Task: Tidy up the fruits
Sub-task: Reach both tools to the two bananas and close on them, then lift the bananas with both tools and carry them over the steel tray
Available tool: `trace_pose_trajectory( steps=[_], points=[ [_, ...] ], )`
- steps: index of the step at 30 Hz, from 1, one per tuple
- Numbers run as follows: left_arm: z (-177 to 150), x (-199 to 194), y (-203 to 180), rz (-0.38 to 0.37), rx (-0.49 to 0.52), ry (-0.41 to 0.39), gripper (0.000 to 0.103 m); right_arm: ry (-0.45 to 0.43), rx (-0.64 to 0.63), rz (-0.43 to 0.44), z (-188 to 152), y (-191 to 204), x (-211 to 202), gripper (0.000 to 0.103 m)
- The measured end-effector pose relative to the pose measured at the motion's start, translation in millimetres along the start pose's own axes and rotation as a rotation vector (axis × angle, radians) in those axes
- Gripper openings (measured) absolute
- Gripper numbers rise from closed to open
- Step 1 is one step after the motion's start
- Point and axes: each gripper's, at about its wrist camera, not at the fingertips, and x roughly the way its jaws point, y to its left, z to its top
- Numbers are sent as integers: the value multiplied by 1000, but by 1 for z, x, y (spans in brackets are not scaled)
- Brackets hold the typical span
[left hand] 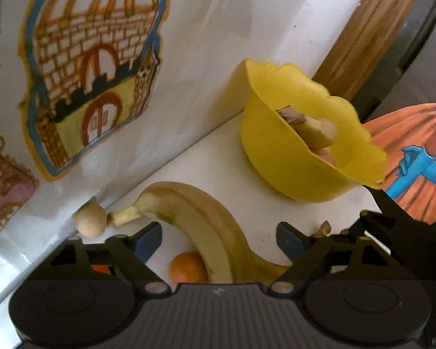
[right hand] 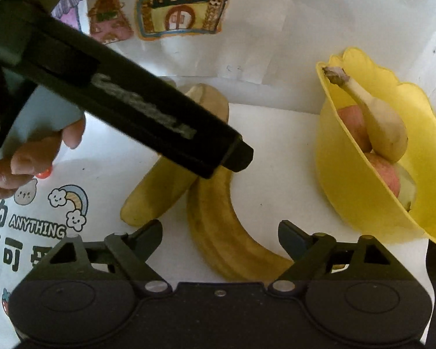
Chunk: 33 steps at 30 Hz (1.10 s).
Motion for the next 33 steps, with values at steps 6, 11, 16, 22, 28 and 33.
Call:
trace_pose_trajectory(
  steps=[6,11,16,22,28,33],
  points=[
    [7,17,3,14,-57,40,58,10,-22,-2,-3,6,7,76],
    [7,21,8,-14,-107,63,50,0,3,26,-1,0,11,64],
    [3,12,15,-65,-123,55,43,1,-19,24,-1,0,11,50],
    [-4,-11,23,-117,-98,27,41,4,-48,20,-2,6,8,44],
    [-13,-34,32,-144,-91,15,40,17,5,39,10,6,13,47],
    [-16,-44,34,-151,-89,12,40,-9,83,51,11,1,16,40]
  ],
)
